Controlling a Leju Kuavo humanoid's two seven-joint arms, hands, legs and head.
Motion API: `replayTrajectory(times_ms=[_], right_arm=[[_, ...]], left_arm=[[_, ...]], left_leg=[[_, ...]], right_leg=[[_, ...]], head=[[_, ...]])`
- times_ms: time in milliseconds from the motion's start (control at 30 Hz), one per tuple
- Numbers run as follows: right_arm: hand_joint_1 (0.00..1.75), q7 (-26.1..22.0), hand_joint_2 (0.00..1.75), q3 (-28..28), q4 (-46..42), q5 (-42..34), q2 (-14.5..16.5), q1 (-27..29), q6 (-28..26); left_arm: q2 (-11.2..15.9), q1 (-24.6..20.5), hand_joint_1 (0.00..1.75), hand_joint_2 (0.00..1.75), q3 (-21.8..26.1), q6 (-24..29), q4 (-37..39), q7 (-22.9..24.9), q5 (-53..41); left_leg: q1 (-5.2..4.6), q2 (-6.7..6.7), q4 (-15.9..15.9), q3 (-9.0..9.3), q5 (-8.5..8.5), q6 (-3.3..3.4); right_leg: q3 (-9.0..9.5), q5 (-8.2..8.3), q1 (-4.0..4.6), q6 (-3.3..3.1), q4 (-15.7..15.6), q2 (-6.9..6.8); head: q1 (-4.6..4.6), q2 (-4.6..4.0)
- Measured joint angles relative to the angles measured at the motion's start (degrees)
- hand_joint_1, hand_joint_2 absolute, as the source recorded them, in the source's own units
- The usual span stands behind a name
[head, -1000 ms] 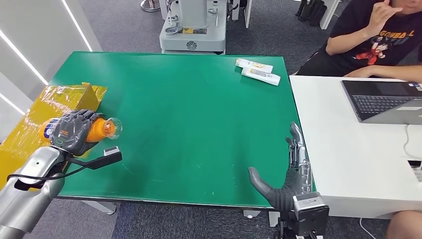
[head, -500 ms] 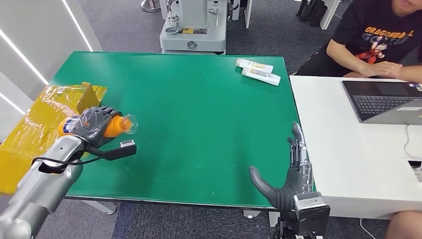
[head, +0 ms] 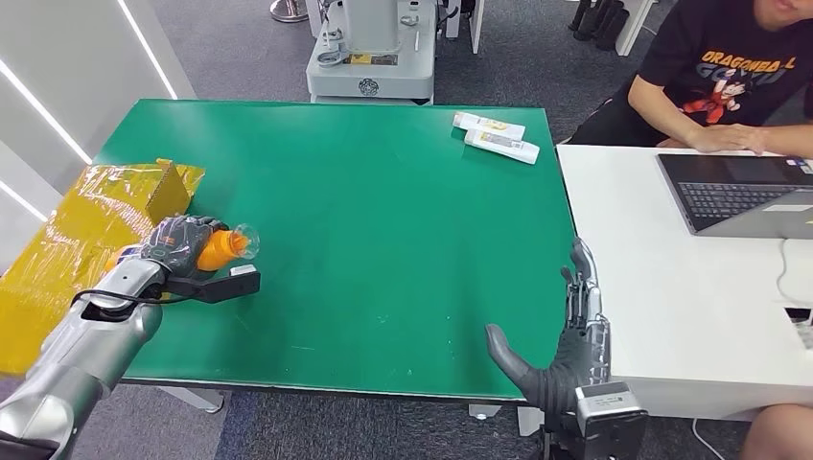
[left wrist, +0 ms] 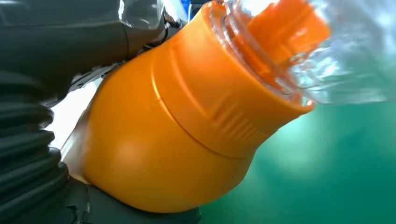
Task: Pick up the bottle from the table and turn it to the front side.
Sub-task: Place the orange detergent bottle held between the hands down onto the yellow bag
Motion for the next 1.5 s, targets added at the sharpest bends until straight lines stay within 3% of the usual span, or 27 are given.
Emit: replayTrajectory(times_ms=[600, 633, 767, 1500], right_arm=[[0.00, -0.73, 1.75, 0.23, 0.05, -2.84, -1.04, -0.05, 0.00], [0.00, -0.77, 1.75, 0.28, 0.05, -2.92, -1.21, -0.03, -0.21], [0.00, -0.71, 1.75, 0.37, 0.05, -3.05, -1.73, 0.23, -1.02], [0.00, -2.02, 1.75, 2.21, 1.95, -7.16, -4.43, 0.17, -4.02]], left_arm=[[0.84, 2.89, 1.75, 1.75, 0.17, 4.93, 4.24, 1.91, 2.96], [0.97, 3.41, 1.68, 1.75, 0.28, 5.50, 4.33, 2.09, 3.10], [1.67, 5.67, 0.00, 1.75, 1.09, 7.34, 4.79, 2.54, 3.34], [1.46, 7.65, 0.00, 1.75, 4.41, 9.38, 5.48, 2.53, 1.81]], left_leg=[[0.00, -0.03, -0.01, 0.00, 0.00, 0.00], [0.00, -0.03, -0.01, -0.01, 0.00, 0.00], [0.00, -0.03, -0.01, 0.00, 0.00, -0.01], [0.00, -0.08, -0.03, 0.06, 0.00, -0.02]], right_leg=[[0.02, -0.01, 0.00, -0.01, 0.03, -0.02], [0.01, -0.01, 0.00, -0.01, 0.03, -0.01], [-0.01, -0.04, 0.00, -0.02, 0.02, -0.02], [0.07, -0.05, 0.00, -0.05, 0.07, -0.08]], head=[[-0.01, 0.00], [0.00, 0.00], [0.01, 0.00], [0.01, 0.00]])
